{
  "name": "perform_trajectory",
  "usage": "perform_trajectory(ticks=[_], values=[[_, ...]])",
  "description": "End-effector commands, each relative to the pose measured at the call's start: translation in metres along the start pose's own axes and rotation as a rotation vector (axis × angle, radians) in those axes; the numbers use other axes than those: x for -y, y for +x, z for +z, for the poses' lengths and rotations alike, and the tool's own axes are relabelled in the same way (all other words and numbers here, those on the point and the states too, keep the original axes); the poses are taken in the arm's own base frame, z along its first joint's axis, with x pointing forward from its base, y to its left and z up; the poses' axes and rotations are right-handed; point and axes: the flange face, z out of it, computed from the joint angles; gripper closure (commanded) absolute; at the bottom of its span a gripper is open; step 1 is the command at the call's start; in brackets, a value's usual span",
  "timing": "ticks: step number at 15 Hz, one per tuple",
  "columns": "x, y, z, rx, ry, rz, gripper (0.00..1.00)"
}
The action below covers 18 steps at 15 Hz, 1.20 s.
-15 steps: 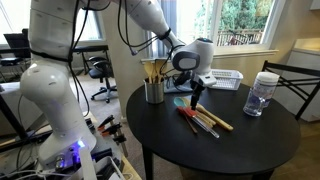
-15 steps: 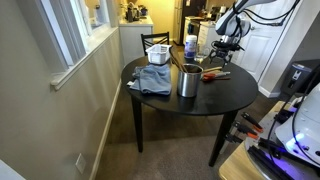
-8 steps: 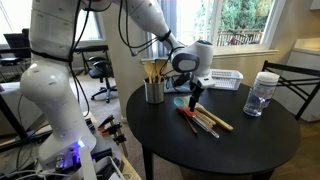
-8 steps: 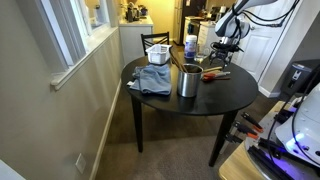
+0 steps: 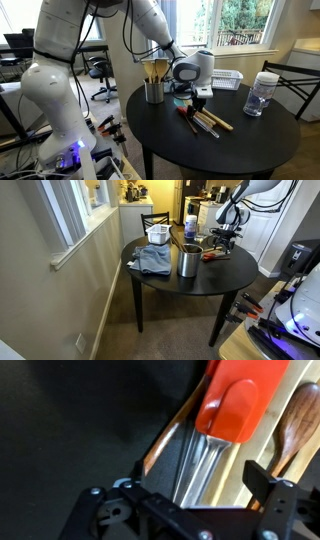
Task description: Put one red spatula in the silver holder.
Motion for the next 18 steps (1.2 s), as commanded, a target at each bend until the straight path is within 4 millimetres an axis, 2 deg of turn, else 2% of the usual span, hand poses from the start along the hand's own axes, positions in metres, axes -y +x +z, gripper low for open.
perform_trajectory(ticks=[1, 6, 11, 18], values=[[-0.003, -0.003, 0.003, -0.026, -0.020, 0.079, 0.00], [-0.003, -0.007, 0.015, -0.014, -0.039, 0.117, 0.00], [-0.012, -0.003, 0.029, -0.014, -0.079, 0.158, 0.00], [-0.017, 0.002, 0.029, -0.013, -0.080, 0.189, 0.00]])
